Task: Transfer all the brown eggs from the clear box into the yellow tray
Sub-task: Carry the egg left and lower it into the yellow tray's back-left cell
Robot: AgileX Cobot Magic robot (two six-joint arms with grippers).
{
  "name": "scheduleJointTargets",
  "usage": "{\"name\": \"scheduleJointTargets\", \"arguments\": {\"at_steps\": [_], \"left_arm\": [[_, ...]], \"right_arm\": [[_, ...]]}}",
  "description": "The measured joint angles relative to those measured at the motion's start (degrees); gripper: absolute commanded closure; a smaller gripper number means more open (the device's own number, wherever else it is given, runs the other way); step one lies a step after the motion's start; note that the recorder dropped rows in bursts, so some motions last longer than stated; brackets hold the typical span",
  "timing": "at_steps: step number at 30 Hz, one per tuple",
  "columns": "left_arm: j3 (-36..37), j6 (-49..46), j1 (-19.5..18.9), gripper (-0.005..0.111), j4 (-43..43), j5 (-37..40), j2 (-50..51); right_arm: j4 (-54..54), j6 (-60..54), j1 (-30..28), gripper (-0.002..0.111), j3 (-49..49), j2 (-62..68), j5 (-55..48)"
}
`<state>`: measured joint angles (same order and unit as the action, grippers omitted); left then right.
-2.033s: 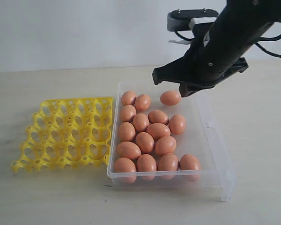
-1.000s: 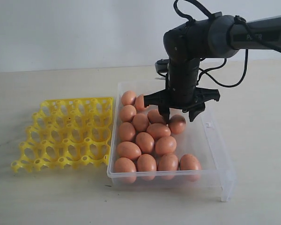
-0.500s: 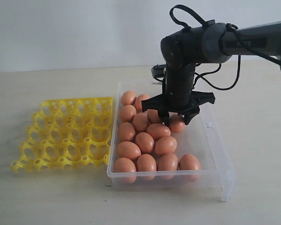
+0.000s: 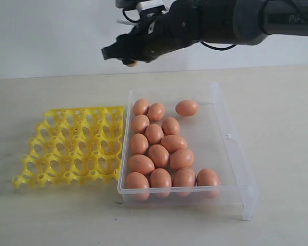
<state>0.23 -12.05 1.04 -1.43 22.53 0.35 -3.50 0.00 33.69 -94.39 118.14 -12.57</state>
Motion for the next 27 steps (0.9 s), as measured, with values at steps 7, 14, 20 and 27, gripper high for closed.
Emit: {"name": "scheduleJointTargets", "arguments": {"at_steps": [7,14,20,27], "left_arm": [[0.0,0.0,0.0,0.107,0.0,0.0,0.0],[0.0,0.0,0.0,0.107,0.0,0.0,0.0],[0.0,0.0,0.0,0.107,0.0,0.0,0.0],[0.0,0.0,0.0,0.107,0.0,0.0,0.0]], "right_arm": [[2.63,-1.1,4.52,0.108,0.13,6.07,19.71],[14.35,6.6,7.93,0.108,-7.31,15.92,21.4],[16.51,9.98,9.66,0.108,-17.34,22.91,20.47],[17.12,10.23,11.92,0.108,-26.56,29.16,13.95]]}}
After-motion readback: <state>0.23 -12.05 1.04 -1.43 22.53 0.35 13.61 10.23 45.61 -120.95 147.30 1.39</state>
